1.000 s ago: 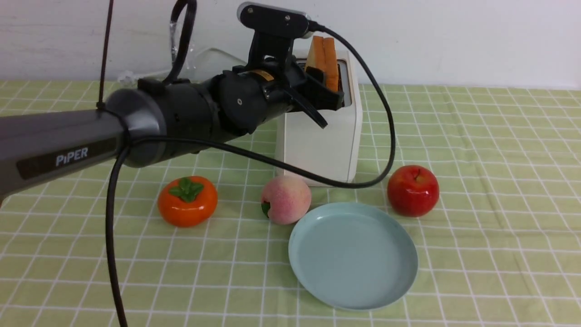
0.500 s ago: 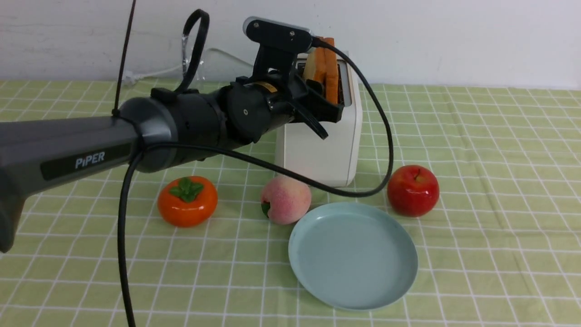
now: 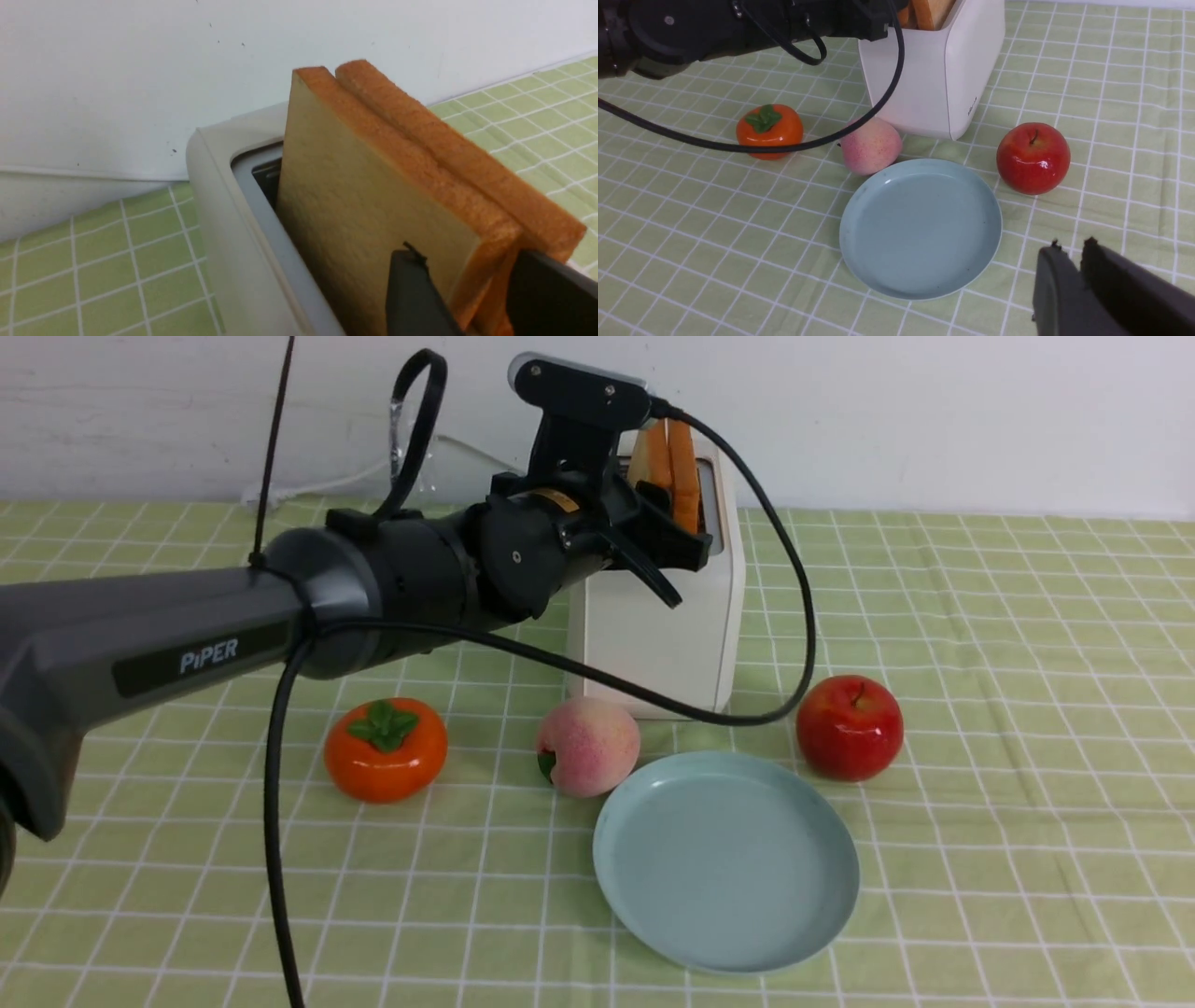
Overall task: Take toasted bread from bread machine on green coffee tablecloth place on plate.
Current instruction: 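Reach for a toast slice standing in the toaster with the left gripper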
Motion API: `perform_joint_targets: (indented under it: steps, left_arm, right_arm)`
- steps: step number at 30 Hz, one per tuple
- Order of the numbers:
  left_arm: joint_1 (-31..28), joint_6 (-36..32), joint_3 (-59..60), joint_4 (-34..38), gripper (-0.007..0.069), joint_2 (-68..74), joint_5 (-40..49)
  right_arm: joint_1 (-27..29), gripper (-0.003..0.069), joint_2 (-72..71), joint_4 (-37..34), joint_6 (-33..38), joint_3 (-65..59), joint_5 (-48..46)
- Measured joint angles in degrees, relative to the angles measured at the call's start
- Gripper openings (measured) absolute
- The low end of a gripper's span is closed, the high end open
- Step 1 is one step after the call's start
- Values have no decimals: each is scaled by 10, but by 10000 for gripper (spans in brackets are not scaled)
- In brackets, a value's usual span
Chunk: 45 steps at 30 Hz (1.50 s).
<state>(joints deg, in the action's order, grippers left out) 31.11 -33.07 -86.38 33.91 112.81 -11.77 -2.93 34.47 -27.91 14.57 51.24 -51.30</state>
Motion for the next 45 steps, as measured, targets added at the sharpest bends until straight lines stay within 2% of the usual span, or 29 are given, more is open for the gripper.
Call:
perform_joint_targets:
  steps: [11, 25, 29, 32, 38, 45]
  left_arm:
    - [0, 0, -10, -1, 286, 23, -13]
    - [0, 0, -18, -2, 286, 43, -77]
    - [0, 18, -18, -2, 282, 46, -90]
    - [0, 46, -18, -2, 247, 46, -98]
    - [0, 62, -18, -2, 96, 46, -100]
    - [0, 57, -18, -1, 87, 38, -113]
  right_arm:
    - [0, 87, 0, 0, 1, 1, -3]
    - [0, 97, 0, 0, 1, 1, -9]
    - [0, 103, 0, 0, 1, 1, -12]
    - [0, 106, 0, 0, 1, 1, -13]
    - [0, 109, 0, 0, 1, 1, -14]
    - [0, 116, 0, 0, 1, 1, -16]
